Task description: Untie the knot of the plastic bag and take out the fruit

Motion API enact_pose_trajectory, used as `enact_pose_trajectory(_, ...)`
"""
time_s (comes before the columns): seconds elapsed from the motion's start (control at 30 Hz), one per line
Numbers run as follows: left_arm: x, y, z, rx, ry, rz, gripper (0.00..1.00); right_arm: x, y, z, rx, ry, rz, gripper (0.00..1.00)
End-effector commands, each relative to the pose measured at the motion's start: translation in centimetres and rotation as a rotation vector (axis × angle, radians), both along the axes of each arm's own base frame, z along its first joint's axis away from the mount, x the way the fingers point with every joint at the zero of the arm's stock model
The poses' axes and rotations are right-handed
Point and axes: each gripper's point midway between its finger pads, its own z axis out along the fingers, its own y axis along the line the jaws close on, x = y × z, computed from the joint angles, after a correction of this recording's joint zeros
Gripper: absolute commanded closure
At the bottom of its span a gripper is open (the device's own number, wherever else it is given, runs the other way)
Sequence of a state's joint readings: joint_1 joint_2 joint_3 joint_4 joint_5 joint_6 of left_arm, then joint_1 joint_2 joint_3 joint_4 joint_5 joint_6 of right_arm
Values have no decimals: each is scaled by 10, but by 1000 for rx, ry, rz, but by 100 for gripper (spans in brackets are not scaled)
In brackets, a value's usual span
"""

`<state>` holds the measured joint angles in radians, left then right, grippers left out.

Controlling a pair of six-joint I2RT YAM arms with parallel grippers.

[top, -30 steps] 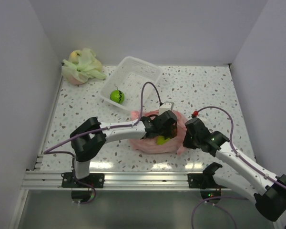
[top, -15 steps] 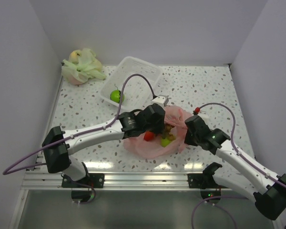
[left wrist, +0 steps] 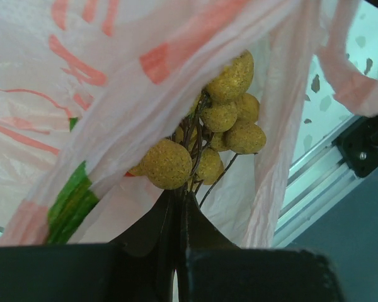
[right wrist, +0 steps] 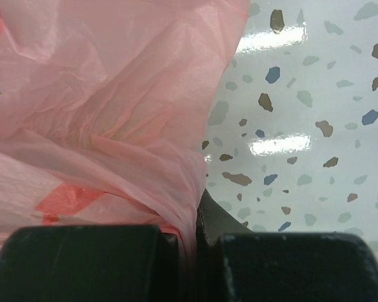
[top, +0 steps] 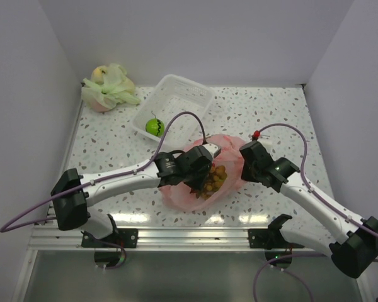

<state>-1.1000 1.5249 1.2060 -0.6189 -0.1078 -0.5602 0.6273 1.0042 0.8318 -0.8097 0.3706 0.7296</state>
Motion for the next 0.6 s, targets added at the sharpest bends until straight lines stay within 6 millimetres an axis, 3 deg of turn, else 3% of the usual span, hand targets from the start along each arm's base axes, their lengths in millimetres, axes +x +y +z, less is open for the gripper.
enact_pose_trajectory(0.0, -3, -12, 58, -126, -104, -136, 100, 3, -5, -7, -44, 23, -10, 100)
enact_pose_trajectory(0.1, -6, -15, 82, -173, -133, -182, 100, 4, 0, -14, -39, 41, 6, 100)
enact_pose_trajectory(0.33, -2, -30, 182, -438, -260, -243, 100, -7, -4, -35, -61, 97, 19, 100)
enact_pose_trajectory(0.43, 8, -24, 215, -522, -312, -236, 100, -13, -7, -41, -63, 107, 18, 100)
enact_pose_trajectory(0.57, 50, 5, 255, -597, -421, -99, 100, -22, -12, -45, -55, 112, 15, 100)
